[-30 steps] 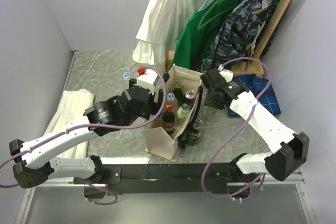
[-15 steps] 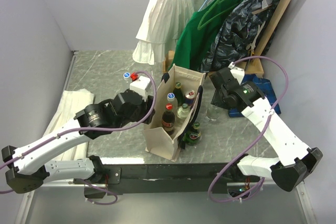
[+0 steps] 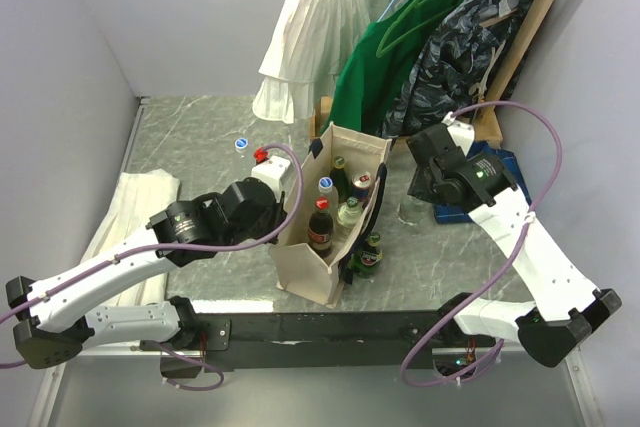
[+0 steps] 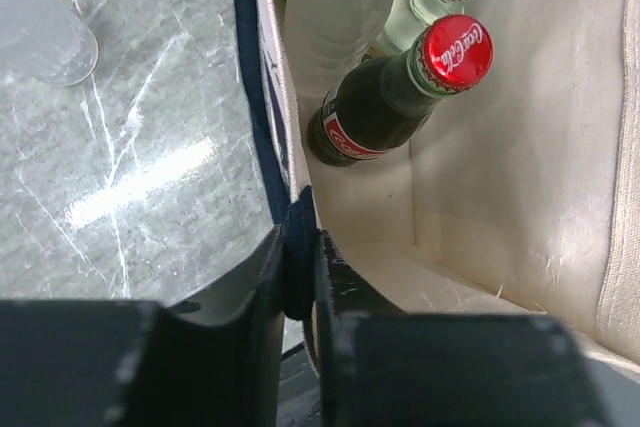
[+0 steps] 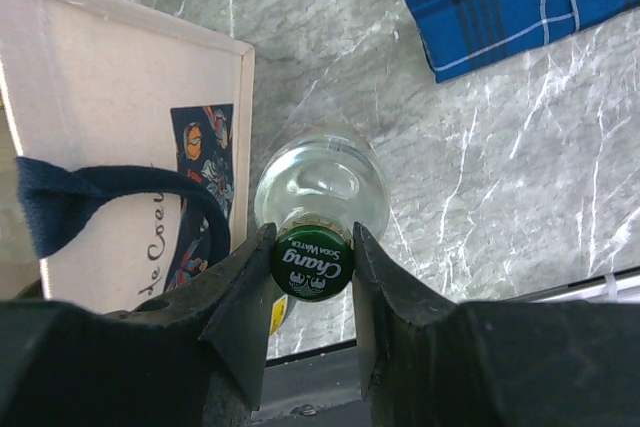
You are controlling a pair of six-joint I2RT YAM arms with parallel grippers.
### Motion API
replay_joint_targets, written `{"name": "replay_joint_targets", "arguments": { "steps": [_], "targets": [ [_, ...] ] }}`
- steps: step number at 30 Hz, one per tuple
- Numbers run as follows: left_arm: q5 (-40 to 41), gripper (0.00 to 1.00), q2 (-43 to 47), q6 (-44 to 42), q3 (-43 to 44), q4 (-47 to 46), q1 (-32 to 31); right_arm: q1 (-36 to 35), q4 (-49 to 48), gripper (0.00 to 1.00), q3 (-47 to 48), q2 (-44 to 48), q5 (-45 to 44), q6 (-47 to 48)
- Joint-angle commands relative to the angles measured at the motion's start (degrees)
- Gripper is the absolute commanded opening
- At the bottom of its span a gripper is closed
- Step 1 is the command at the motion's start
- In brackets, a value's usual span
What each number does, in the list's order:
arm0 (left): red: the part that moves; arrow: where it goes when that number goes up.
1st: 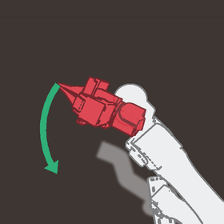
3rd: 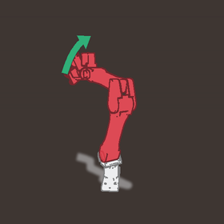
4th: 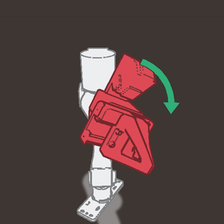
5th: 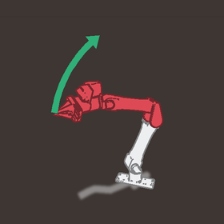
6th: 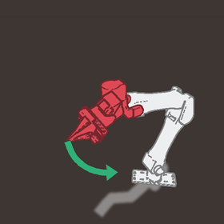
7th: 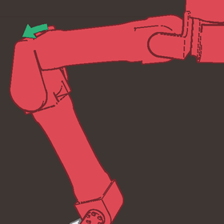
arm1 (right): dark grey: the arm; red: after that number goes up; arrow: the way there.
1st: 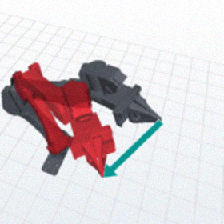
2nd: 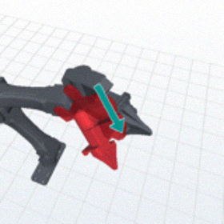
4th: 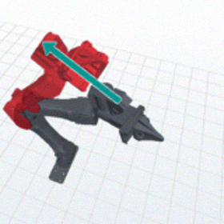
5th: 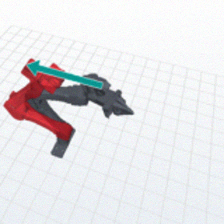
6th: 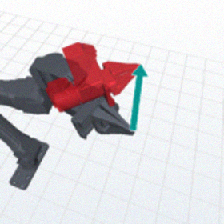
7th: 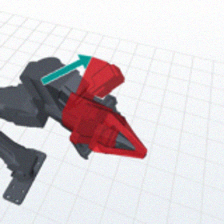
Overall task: Place the beverage into the canvas bag
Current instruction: Pick up the drink from the center of the board, then place the drink in the canvas bag.
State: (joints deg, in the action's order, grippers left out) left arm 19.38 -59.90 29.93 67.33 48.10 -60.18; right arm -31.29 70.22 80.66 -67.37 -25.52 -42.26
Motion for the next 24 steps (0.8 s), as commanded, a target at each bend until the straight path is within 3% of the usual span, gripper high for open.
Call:
{"name": "replay_joint_targets", "arguments": {
  "steps": [1, 3, 24],
  "targets": [
    [1.1, 0.09, 0.1, 0.6, 1.5, 0.0, 0.2, -0.1, -2.5, 0.0, 5.7, 2.7, -3.2, 1.7],
    [1.7, 0.01, 0.2, 0.7, 1.8, 0.2, 0.2, 0.0, -2.1, 0.0, 6.5, 2.6, -2.8, 2.3],
    [1.5, 0.01, 2.2, -1.5, 3.6, -0.8, 0.2, 0.0, 2.2, 0.0, 23.3, 2.6, 2.7, 4.6]
  ]
}}
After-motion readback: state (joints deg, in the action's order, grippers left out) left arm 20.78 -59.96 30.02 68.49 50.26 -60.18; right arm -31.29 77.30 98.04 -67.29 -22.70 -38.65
